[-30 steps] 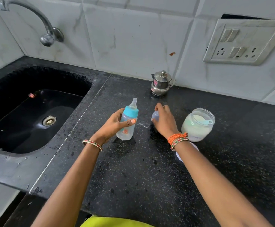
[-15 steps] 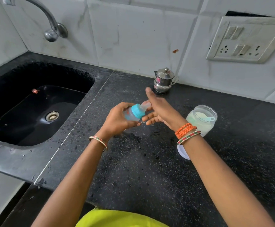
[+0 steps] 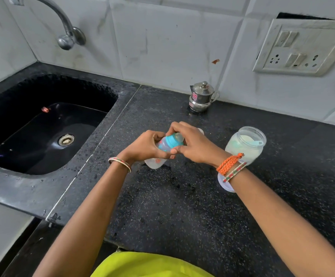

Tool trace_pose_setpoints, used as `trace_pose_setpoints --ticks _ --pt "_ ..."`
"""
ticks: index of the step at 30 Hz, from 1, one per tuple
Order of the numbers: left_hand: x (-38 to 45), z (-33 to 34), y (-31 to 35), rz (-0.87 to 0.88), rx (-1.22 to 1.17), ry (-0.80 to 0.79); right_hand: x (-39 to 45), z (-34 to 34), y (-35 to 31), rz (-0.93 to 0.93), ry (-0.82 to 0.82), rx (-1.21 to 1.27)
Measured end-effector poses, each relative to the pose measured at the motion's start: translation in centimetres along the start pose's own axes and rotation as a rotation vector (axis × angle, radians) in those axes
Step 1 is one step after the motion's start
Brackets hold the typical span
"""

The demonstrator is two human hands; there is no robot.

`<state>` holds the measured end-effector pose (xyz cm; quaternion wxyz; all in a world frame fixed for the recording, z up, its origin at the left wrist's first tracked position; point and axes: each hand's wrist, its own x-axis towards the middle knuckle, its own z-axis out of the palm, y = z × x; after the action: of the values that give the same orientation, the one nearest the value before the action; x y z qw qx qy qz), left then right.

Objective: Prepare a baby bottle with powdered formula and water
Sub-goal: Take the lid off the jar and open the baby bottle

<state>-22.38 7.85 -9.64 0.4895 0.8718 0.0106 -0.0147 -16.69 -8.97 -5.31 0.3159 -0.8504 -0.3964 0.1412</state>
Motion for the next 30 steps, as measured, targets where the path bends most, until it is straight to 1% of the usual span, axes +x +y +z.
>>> trace_pose_setpoints --ticks 2,5,8,10,13,14,15,16,18,20,22,24,27,30 --pt "-0.6 -0.1 -0.2 -0.007 -0.148 -0.081 -0.4 -0.6 -0.3 -0.101 -0.066 -0.051" --pt "-0.8 -0.1 -0.2 -0.007 -0.252 -0.121 -0.5 -1.3 -0.4 -0.17 -0.055 0.003" --pt "-0.8 -0.1 -0.3 -0.018 -0.323 -0.17 -0.4 -1.6 -0.1 -0.144 -0.026 0.178" --pt "-0.9 -0.1 -0.7 -0.032 -0.348 -0.172 -0.5 -1.7 0.2 -0.11 0.012 0.278" --pt "-1.0 0.3 -1.3 -0.084 -0.399 -0.088 -0.8 -2.0 1.0 -0.016 0.097 0.5" --pt "-1.0 0.5 -1.5 -0.088 -0.426 -0.059 -1.0 -2.1 1.3 0.025 0.143 0.538" --pt "-1.1 0.8 -1.7 -0.085 -0.44 -0.021 -1.1 -2.0 1.7 0.072 0.194 0.515" --pt "-1.0 1.0 -1.8 -0.077 -0.438 0.028 -1.1 -1.9 2.2 0.128 0.243 0.432" --pt "-1.0 1.6 -1.8 -0.059 -0.398 0.131 -1.2 -1.4 3.2 0.246 0.297 0.144" --pt "-0.9 2.2 -1.7 -0.045 -0.354 0.201 -1.6 -0.6 3.9 0.336 0.272 -0.065" --pt "-0.9 2.9 -1.4 -0.032 -0.326 0.243 -2.2 0.5 4.1 0.354 0.235 -0.161" --pt "-1.0 3.5 -1.2 -0.005 -0.282 0.263 -2.8 1.7 4.3 0.338 0.217 -0.279" --pt "-1.1 3.9 -1.4 0.019 -0.196 0.241 -3.3 2.9 4.6 0.346 0.199 -0.456" --pt "-1.3 3.9 -1.5 -0.013 -0.168 0.219 -3.6 3.8 5.0 0.365 0.161 -0.522"
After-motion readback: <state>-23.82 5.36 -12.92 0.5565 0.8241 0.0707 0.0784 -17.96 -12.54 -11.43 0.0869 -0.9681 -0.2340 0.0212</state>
